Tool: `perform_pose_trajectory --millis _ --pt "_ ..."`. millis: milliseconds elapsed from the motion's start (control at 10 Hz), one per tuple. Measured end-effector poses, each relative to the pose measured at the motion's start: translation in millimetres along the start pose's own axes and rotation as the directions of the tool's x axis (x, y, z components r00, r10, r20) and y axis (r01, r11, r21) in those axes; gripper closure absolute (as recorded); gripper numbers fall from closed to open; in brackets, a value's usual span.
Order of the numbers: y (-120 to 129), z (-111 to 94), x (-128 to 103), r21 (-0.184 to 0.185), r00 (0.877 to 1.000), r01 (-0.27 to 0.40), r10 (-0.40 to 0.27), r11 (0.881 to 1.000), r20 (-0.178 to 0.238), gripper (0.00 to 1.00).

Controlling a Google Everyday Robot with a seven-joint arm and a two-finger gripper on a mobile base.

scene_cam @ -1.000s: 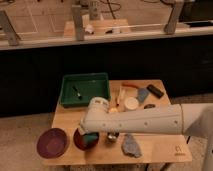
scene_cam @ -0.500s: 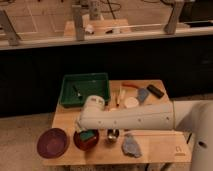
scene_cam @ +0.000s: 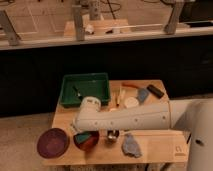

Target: Wipe red bowl with sponge

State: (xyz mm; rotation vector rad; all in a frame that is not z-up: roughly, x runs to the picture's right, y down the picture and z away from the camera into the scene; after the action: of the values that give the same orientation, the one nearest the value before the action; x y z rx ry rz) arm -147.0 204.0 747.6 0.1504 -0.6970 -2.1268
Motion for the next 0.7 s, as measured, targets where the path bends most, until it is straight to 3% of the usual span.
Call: perform_pose_trajectory --millis 400,700 --pt "-1 -12 -18 -0.017 1.0 -0.019 0.019 1.0 0.003 1.0" --pt "12 -23 -25 -0.058 0.999 -0.033 0.033 0.998 -0.003 1.0"
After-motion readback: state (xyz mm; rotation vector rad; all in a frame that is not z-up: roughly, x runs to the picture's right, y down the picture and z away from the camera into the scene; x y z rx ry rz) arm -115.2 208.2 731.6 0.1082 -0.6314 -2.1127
